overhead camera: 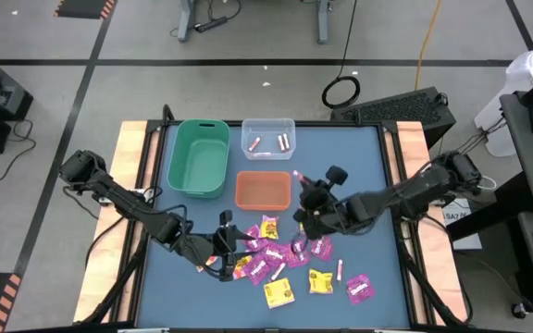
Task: Sort candy
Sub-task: Put the white candy into the transparent bin
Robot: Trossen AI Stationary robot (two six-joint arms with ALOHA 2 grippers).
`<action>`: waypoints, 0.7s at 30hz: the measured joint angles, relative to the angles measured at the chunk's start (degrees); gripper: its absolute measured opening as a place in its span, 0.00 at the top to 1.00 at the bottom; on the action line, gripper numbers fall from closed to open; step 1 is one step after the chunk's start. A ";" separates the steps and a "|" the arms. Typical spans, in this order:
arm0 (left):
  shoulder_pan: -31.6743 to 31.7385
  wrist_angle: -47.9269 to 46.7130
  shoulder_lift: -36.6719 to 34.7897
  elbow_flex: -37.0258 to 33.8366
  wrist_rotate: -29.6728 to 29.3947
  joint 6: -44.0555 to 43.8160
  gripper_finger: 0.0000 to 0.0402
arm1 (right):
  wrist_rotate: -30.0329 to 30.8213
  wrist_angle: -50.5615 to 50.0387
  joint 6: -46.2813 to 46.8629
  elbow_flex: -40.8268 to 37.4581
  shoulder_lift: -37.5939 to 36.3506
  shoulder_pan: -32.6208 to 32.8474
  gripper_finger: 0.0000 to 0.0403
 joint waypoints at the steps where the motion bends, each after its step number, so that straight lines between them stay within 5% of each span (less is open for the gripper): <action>1: 0.00 0.00 0.00 0.00 0.00 0.07 0.57 | 0.03 0.07 -1.39 0.00 0.00 -1.64 0.91; 7: 0.00 0.00 0.00 0.00 0.00 0.08 0.57 | -2.08 8.28 -14.48 0.02 0.00 -13.48 0.91; 14: -0.59 -2.24 0.00 0.00 1.27 -1.36 0.57 | -26.42 21.98 -23.63 0.02 -0.04 -27.01 0.91; 21: -1.64 -4.16 0.00 0.00 1.57 -1.84 0.57 | -37.46 26.65 -18.59 0.02 0.06 -37.07 0.91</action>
